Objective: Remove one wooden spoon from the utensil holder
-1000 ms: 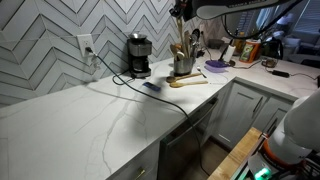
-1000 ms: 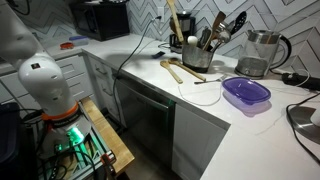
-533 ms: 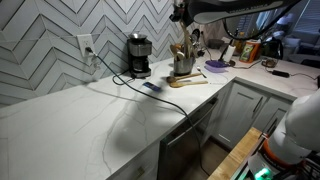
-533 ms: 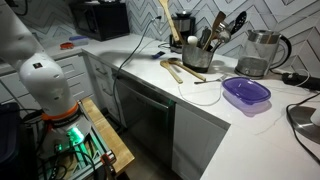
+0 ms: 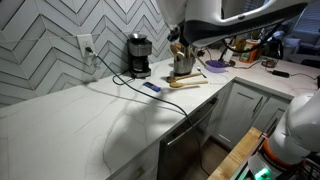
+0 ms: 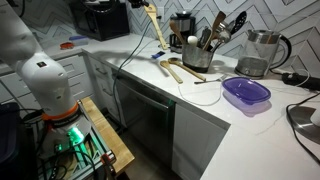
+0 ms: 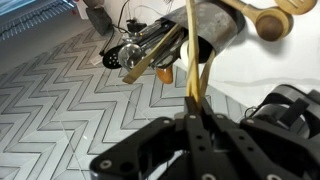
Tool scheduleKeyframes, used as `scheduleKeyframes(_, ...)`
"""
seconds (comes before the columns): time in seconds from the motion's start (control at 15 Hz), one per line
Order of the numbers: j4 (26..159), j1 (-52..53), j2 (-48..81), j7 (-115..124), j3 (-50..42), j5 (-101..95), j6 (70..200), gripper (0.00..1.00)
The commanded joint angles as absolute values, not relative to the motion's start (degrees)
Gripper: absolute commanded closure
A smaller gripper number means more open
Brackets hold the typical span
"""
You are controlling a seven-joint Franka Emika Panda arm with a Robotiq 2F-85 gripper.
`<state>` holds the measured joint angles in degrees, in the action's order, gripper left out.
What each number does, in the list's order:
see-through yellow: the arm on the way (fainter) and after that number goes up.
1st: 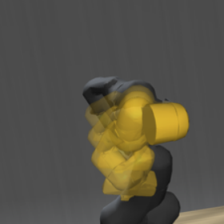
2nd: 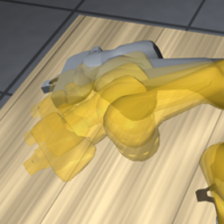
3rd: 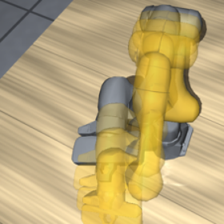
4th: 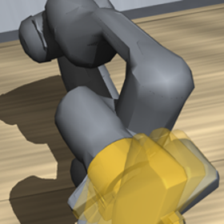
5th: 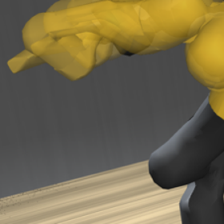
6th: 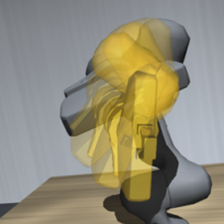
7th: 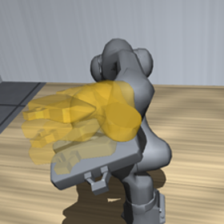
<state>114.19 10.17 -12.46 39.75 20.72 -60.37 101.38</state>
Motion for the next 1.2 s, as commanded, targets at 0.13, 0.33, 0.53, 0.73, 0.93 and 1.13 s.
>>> scheduleKeyframes(0.13, 120.6, 12.2, -8.8, 47.7, 20.4, -64.5, 100.1, 0.98)
scheduleKeyframes(0.33, 122.9, 12.9, -5.4, 52.5, 20.3, -67.7, 100.2, 0.98)
scheduleKeyframes(0.53, 124.4, 14.1, -1.6, 58.1, 20.5, -72.7, 97.7, 0.98)
scheduleKeyframes(0.73, 125.0, 15.3, 0.5, 58.5, 19.9, -71.2, 97.3, 0.98)
scheduleKeyframes(0.93, 124.4, 15.4, 0.9, 57.9, 19.4, -71.1, 98.2, 0.94)
scheduleKeyframes(1.13, 124.3, 15.5, 1.0, 57.9, 19.4, -71.1, 98.2, 0.94)
